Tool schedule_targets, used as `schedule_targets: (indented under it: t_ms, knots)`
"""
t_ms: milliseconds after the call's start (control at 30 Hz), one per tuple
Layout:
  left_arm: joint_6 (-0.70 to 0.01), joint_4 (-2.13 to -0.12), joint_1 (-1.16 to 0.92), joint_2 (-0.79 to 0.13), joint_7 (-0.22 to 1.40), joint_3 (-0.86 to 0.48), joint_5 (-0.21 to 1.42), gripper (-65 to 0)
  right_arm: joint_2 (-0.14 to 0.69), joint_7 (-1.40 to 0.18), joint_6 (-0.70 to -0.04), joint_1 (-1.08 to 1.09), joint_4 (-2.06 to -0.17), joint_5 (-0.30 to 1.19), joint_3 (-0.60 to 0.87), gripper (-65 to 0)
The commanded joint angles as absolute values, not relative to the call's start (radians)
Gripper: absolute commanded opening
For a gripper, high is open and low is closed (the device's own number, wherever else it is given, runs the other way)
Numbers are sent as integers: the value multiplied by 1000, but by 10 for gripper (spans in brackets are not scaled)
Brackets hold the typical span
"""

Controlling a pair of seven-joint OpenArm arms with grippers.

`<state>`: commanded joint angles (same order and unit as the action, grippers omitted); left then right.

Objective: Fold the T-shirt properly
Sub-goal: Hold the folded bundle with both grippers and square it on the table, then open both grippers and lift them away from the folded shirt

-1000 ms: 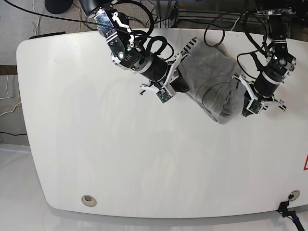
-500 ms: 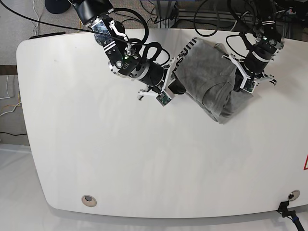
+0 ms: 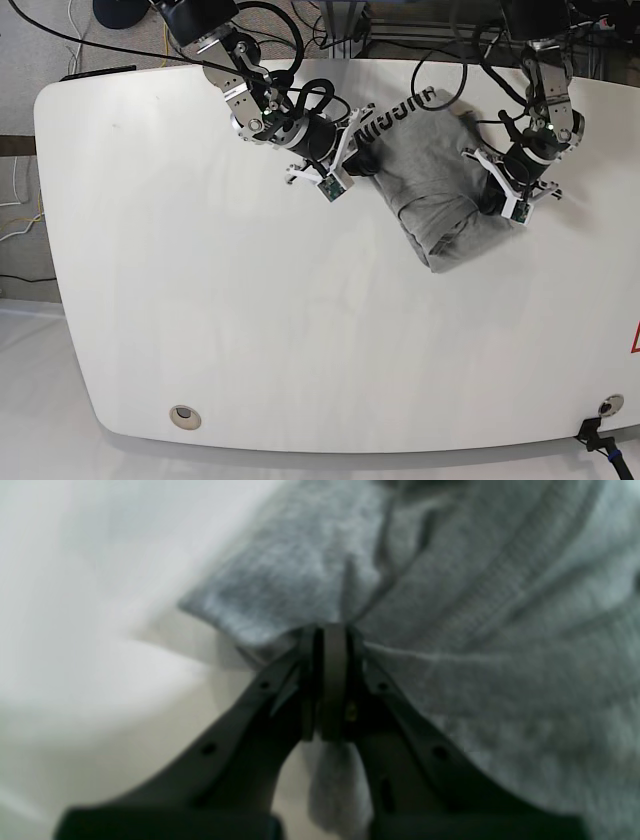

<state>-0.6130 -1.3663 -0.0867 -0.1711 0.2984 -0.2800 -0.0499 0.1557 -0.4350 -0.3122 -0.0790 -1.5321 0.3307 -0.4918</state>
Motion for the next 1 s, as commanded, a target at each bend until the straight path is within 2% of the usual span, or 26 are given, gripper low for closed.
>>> schedule_targets:
  t_ms: [167,267,533,867,1000]
  knots:
    - [-613,-1300,4,-197,297,-180,-45,-650,147,-430,-306,-134,-1534,337,-492,-641]
    - [-613,-1274,41,-193,297,-142,-45,-650,101,-429,-277,-150,-1534,331,-493,-641]
    - [-613,-1270,125,-191,297,-7,-45,-650,67,-430,-275,-142,-1541,331,-495,-641]
    - [-613,-1282,116,-232,297,-47,-44,-650,114,-435,-272,-111,-1598,329,-493,-639]
    - [-613,-1400,58,-234,295,-125,-48,-650,163,-435,-183,-90,-1664,329,-493,-641]
